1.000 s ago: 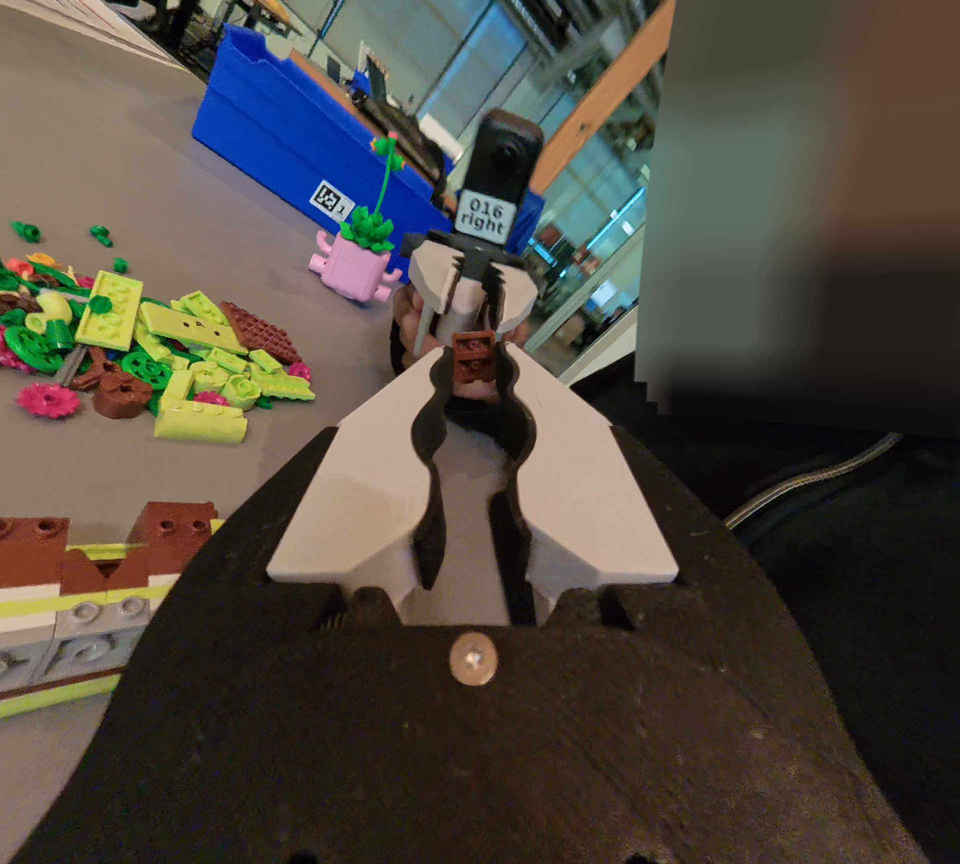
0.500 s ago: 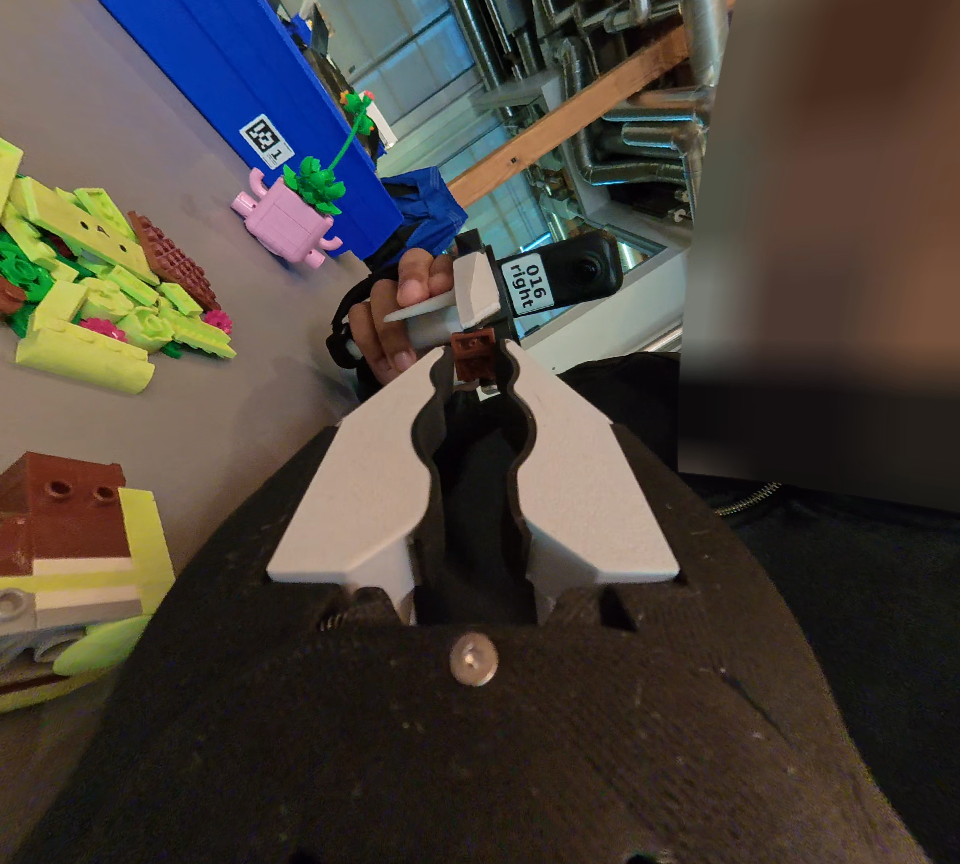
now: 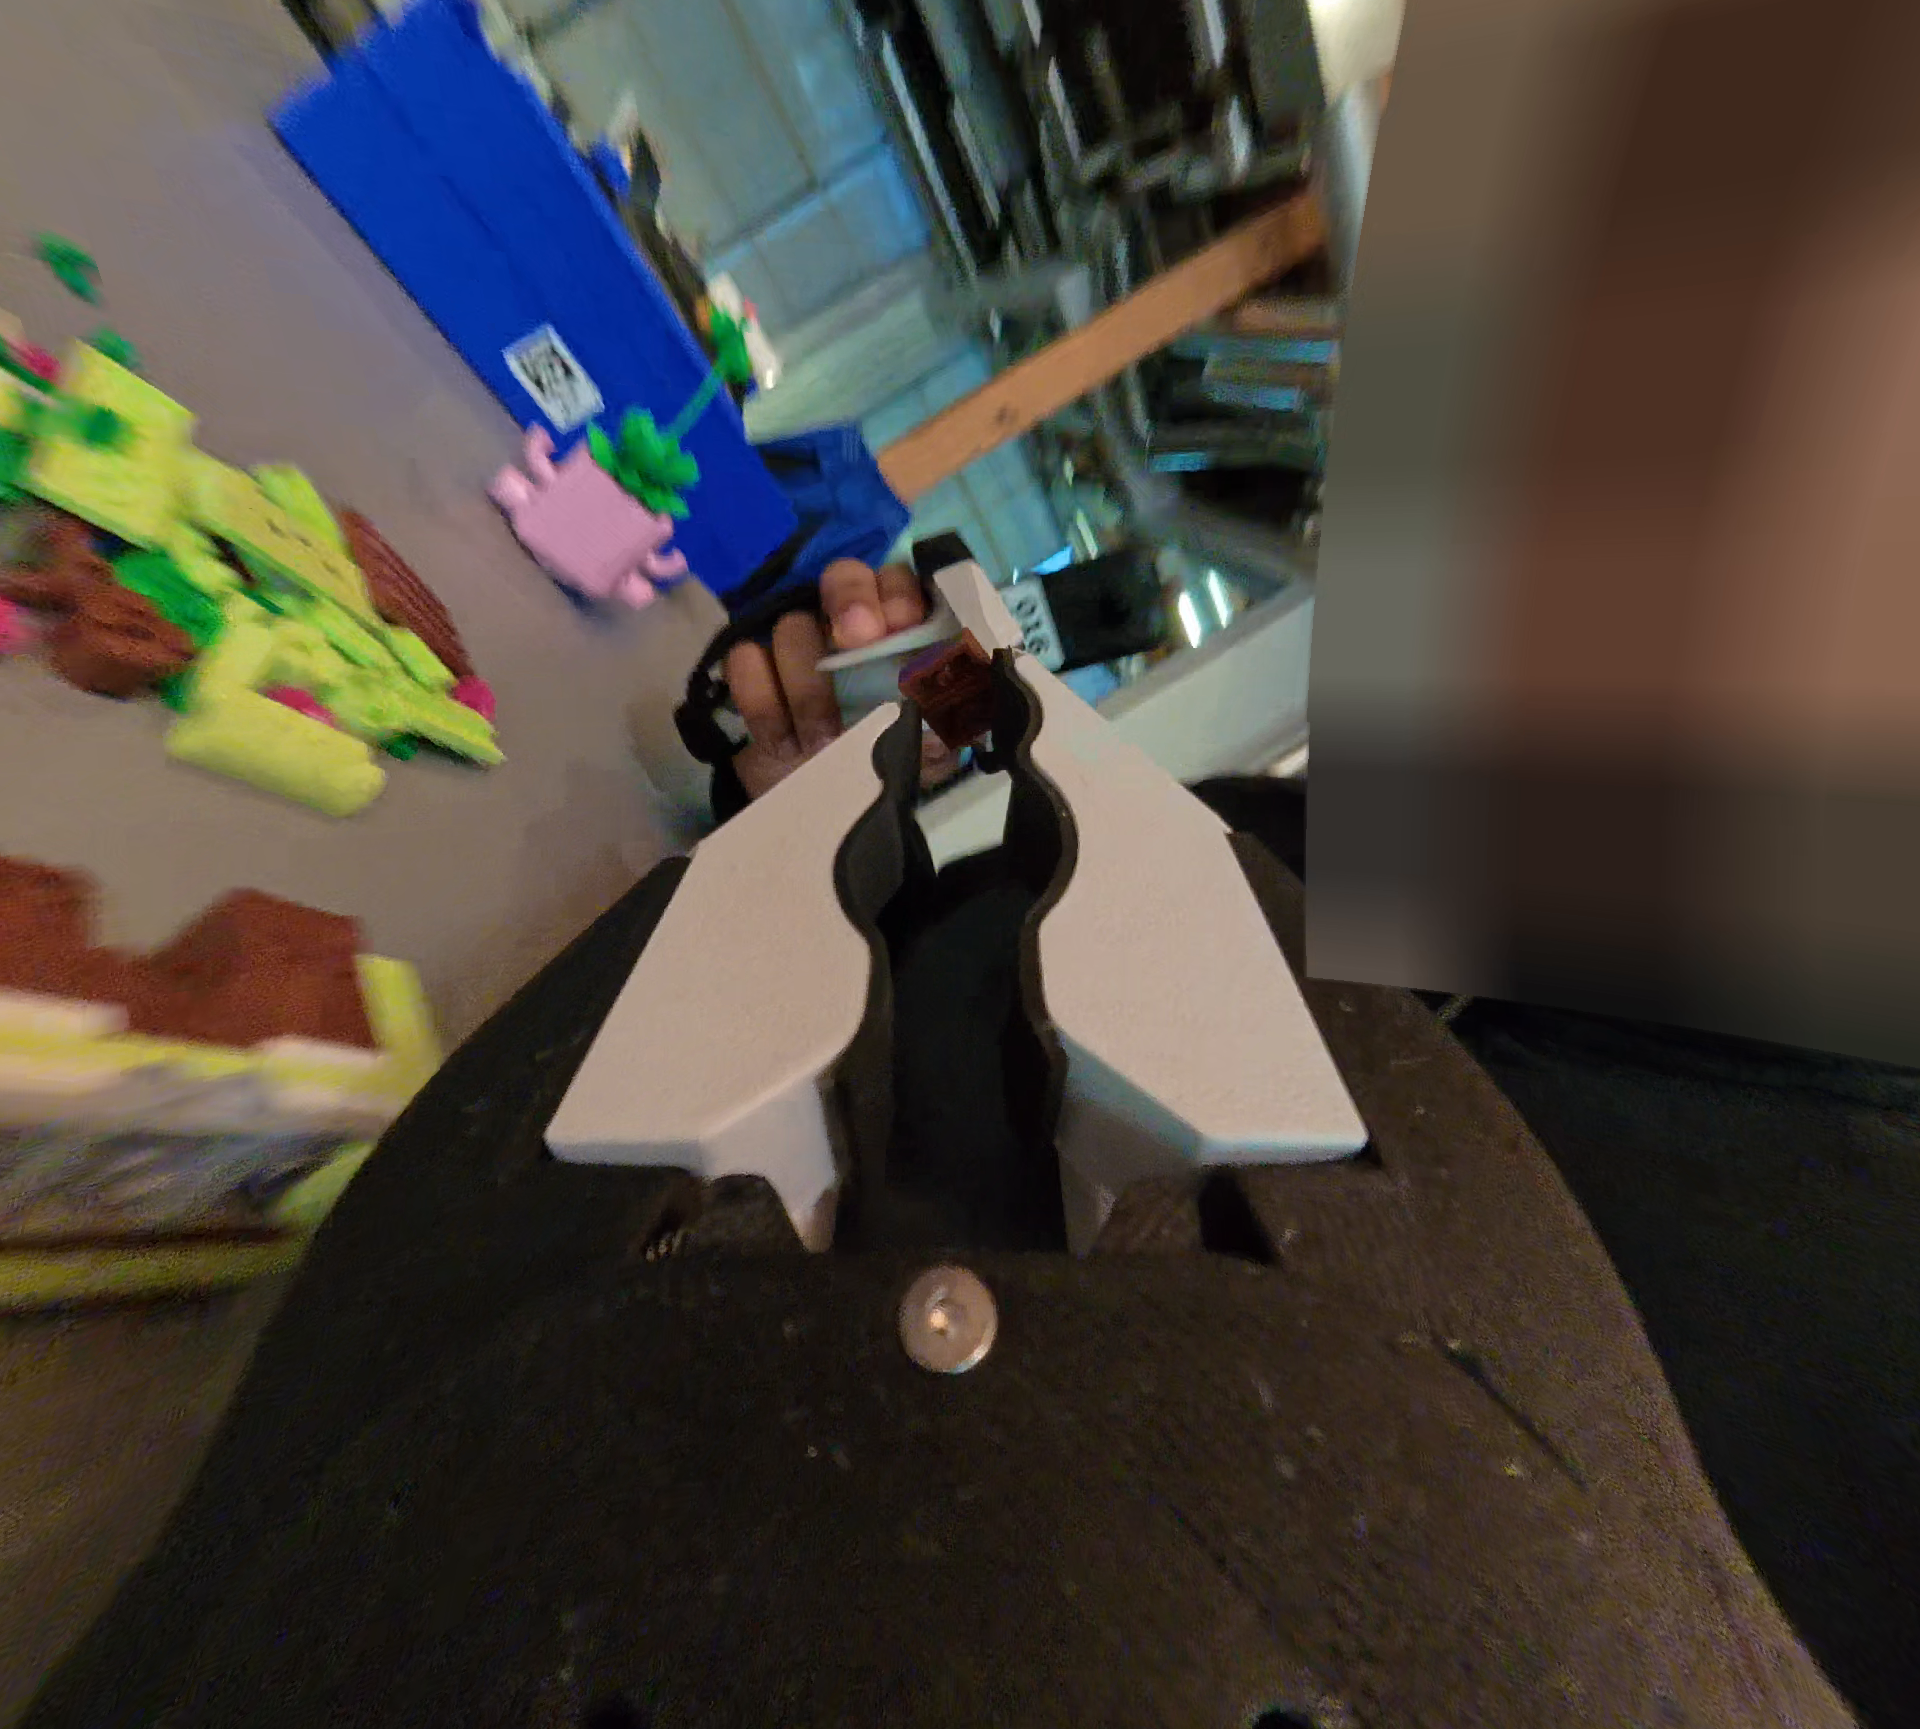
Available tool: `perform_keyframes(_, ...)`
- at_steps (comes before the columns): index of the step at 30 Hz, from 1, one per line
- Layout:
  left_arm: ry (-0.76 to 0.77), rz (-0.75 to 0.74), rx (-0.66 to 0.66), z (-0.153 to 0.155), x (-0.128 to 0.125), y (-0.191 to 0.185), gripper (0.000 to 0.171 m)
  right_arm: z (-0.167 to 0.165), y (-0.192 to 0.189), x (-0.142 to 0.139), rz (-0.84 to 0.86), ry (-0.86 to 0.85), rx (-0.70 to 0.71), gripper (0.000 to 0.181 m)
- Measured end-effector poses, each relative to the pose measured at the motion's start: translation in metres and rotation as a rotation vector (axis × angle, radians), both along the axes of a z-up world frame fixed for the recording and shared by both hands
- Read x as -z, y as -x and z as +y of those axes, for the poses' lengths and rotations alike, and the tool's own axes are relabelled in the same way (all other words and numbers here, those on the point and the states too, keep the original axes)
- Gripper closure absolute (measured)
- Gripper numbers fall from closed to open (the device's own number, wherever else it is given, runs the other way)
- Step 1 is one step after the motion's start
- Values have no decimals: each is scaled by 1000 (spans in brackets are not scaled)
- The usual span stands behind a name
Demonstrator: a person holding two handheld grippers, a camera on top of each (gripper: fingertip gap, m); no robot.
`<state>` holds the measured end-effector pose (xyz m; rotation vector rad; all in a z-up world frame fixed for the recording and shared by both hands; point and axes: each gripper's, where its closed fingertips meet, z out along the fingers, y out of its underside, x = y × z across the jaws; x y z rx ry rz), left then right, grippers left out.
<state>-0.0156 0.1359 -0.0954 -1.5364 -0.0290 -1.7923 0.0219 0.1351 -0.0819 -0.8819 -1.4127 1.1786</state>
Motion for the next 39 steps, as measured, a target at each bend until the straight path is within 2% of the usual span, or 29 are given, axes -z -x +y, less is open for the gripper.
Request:
perform_keyframes(2,-20,118,-69,5,10,11,162,7,-6,-6,19,93,-33,181)
perform_keyframes(5,-89,163,-29,-1,-1,-13,161,0,12,12,-81,68,-14,181)
perform_keyframes(8,-71,170,-89,5,1,-9,160,3,19,26,-141,67,22,179)
perform_keyframes(11,-8,120,-112,10,8,-7,160,-1,24,26,-161,203,-43,147)
perform_keyframes(13,13,119,-68,8,13,-17,160,-2,28,27,-163,219,-47,141)
perform_keyframes(16,10,135,-42,5,16,-21,161,-6,27,25,-144,233,-74,141)
perform_keyframes(18,-3,176,-70,7,19,-17,160,-4,23,20,-131,306,-106,144)
perform_keyframes(21,-61,280,-118,9,22,-13,160,5,21,19,-146,505,-159,146)
perform_keyframes(24,-171,418,-177,10,21,-13,160,6,22,31,-234,717,-235,143)
perform_keyframes(26,-243,502,-214,9,19,-14,160,3,22,32,-254,802,-285,144)
perform_keyframes(29,-308,545,-223,5,15,-21,160,3,23,31,-249,850,-307,152)
perform_keyframes(33,-319,556,-218,4,16,-25,159,-2,22,31,-261,878,-347,167)
perform_keyframes(39,-325,581,-210,3,17,-26,160,-3,20,32,-276,923,-379,167)
